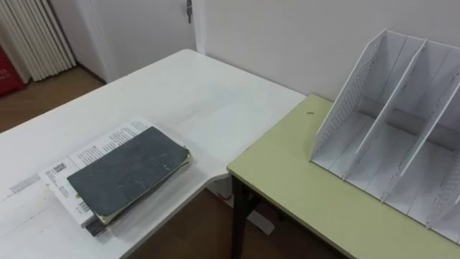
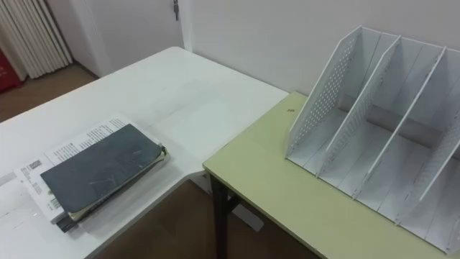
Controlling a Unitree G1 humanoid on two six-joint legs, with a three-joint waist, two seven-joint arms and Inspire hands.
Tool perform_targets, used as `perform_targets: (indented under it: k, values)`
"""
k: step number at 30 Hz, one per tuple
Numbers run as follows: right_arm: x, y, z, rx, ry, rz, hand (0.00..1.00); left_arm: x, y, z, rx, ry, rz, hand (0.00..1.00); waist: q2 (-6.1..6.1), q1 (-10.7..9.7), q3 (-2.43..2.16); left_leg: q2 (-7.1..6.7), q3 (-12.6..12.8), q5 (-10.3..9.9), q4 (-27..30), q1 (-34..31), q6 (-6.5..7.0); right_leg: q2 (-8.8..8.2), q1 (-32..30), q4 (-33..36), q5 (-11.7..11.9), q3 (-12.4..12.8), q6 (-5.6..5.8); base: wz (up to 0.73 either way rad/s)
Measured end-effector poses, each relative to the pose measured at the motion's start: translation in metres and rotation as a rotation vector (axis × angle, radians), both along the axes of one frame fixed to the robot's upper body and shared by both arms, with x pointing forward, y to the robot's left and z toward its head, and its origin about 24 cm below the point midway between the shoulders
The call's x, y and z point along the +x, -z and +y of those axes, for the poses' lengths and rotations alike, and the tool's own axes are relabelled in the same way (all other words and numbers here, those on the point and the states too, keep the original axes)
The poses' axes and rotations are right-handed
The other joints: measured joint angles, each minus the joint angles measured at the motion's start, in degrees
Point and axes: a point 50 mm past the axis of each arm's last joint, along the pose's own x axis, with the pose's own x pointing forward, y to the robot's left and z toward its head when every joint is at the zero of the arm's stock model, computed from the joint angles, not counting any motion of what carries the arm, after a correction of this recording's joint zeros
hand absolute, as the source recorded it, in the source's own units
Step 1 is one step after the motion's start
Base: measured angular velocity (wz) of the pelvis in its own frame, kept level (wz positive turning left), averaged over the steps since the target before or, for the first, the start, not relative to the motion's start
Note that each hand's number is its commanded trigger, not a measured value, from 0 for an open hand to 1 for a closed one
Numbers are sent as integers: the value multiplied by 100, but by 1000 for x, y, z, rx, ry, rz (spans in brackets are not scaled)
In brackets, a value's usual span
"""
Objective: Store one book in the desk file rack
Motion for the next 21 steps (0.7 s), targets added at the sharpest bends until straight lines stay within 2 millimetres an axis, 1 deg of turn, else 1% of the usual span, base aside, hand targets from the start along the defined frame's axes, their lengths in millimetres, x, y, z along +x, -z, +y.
perform_targets:
  k: [15, 21]
  values:
    - [1, 0, -1, 18, -7, -4, 0, 0, 0, 0, -8, 5, -8, 0, -2, -3, 8, 0, 0, 0, -1, -1, 0, 0, 1, -1, 0, 0, 0, 0]
    - [1, 0, 0, 20, -7, -6, 0, 1, -1, 1, 2, 8, -15, 0, -37, -15, 24, -1, 3, 0, -1, -6, 0, -3, -2, -1, -2, -8, 2, 0]
